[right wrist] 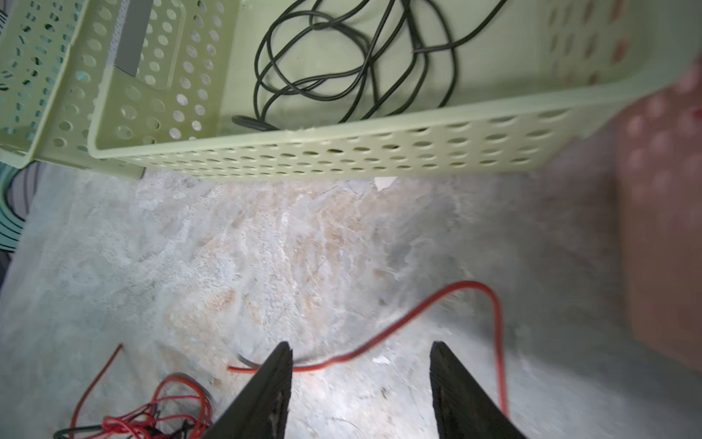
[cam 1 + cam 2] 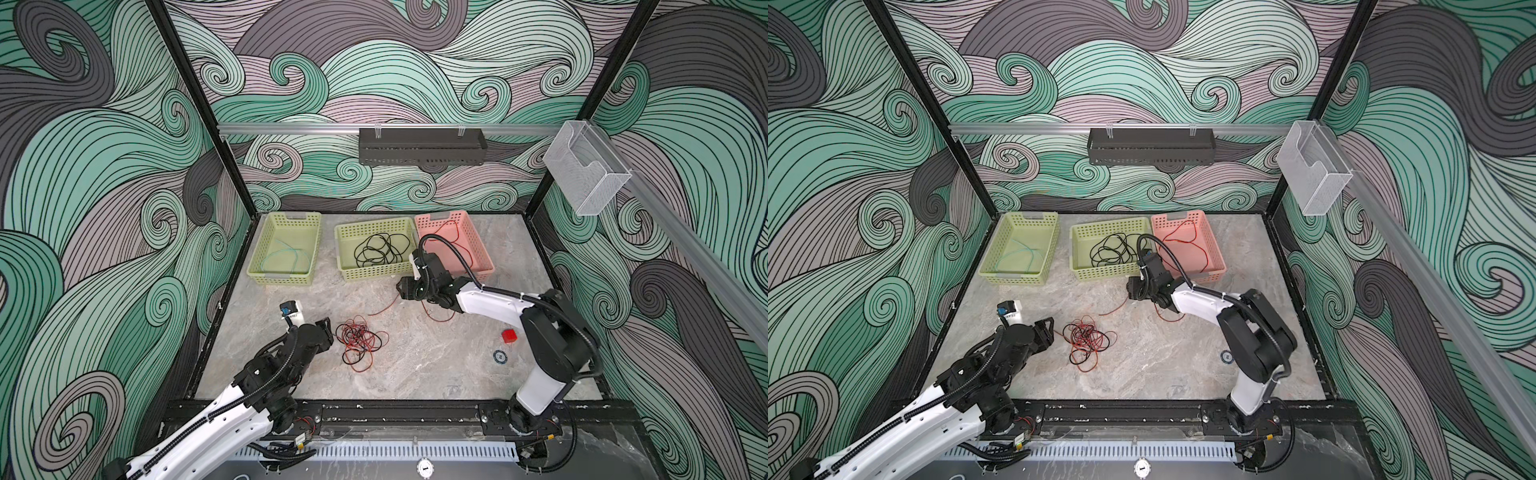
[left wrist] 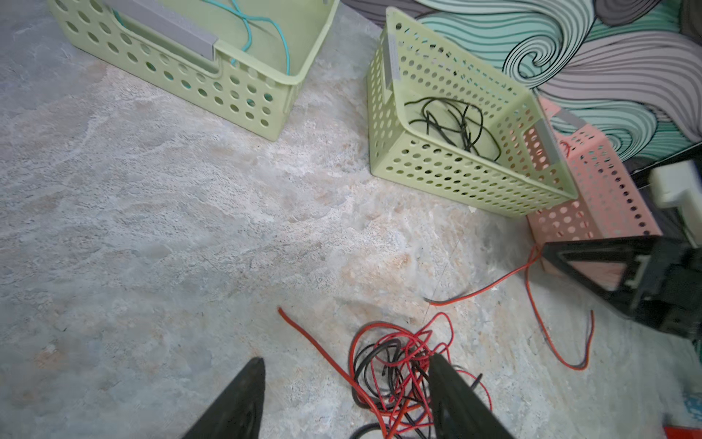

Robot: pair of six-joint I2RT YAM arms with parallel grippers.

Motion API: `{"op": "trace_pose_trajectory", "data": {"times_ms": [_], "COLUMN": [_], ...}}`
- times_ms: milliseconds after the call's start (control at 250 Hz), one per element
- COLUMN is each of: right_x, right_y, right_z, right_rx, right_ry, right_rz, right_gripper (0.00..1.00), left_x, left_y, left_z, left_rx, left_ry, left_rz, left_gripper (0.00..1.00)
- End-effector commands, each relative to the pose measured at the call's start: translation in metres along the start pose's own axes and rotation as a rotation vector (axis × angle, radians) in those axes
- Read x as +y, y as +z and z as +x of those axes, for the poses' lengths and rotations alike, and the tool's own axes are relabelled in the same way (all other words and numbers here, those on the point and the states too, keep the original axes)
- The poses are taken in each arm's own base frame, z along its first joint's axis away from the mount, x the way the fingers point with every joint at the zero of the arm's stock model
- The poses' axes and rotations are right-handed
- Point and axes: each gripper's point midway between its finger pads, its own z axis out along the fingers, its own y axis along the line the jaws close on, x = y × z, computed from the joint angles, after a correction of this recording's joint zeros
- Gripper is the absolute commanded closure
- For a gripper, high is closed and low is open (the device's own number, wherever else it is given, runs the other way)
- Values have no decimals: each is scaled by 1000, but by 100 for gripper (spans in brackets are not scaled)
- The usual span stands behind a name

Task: Untangle and sort cables by color
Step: Pick up the cable from the center of the table.

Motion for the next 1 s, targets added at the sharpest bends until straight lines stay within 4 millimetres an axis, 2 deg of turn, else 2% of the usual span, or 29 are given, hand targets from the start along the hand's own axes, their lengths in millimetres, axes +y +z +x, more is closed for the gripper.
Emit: {"op": "trace_pose_trajectory", "data": {"times_ms": [0,100,224,284,356,535,679,819,903,995], "right_x": [14,12,19,26,33,77,100,108,96,68], "right_y": [18,24,14,1,-22,-121,-178,-211,-217,-203], "right_z": [-2,-1,-6,-12,-19,-65,-97,-125,-147,-168], "right_rx": [-33,-39,-58,-76,-107,-316,-421,-493,-513,-466], "right_ry": [133,173,162,136,93,-117,-211,-290,-266,-173], "right_rz": [-84,-82,-104,-113,-96,-106,-144,-136,-130,-151], "right_gripper": [43,53,90,100,100,100,100,100,100,100], "left_x": [14,17,17,16,13,13,6,4,5,5], "left_y": [-3,-5,-3,-2,1,7,10,7,4,1], "left_z": [-3,-2,-2,-2,-3,-1,-2,-5,-7,-8], "left_rx": [-27,-26,-25,-28,-31,-34,-35,-31,-29,-25], "left_ry": [-20,-25,-20,-19,-16,-24,-37,-32,-28,-30], "left_rz": [-41,-47,-56,-59,-58,-76,-56,-58,-64,-58], "left_gripper": [34,35,35,35,35,35,35,35,35,35]}}
